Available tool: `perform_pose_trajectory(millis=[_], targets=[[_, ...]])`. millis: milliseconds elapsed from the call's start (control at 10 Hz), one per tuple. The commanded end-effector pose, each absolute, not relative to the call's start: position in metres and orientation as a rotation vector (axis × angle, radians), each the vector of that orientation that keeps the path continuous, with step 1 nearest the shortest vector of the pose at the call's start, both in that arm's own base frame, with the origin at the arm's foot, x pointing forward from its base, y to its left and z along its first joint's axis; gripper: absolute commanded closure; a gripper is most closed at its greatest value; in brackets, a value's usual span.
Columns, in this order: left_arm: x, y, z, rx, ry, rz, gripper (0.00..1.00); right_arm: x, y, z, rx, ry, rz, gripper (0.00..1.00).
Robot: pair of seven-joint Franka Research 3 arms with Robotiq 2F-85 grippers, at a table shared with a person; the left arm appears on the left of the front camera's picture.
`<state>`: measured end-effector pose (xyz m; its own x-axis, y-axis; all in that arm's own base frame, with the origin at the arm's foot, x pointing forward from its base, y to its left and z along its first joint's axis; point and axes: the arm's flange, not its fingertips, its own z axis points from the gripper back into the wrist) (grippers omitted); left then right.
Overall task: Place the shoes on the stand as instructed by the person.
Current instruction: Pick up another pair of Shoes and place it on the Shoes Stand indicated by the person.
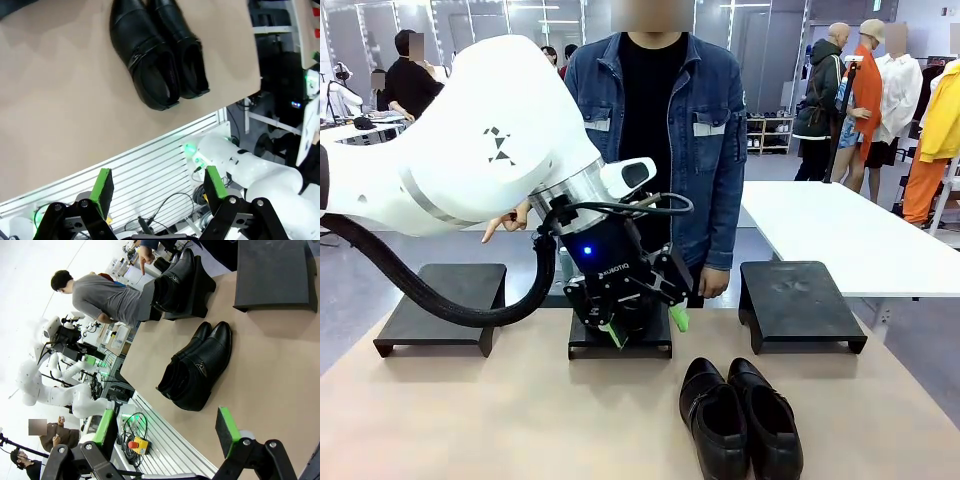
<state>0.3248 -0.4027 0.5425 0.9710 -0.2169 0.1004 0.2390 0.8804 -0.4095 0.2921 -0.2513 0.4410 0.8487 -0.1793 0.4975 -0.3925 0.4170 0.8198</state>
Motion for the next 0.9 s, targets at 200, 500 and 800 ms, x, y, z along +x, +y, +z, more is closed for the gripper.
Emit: perform_pose_trajectory(millis=[200, 500, 800], targets=[[0.303, -0.496, 0.552, -0.305, 0.015, -0.223, 0.08, 0.291, -0.252, 0.443, 1.157, -0.584, 0.148, 0.0], [0.315, -0.547, 0.54, -0.19, -0.001, -0.106, 0.08, 0.291, -0.252, 0.443, 1.157, -0.584, 0.148, 0.0], [0.331, -0.6, 0.517, -0.154, 0.001, -0.072, 0.08, 0.291, -0.252, 0.443, 1.157, -0.584, 0.148, 0.0]])
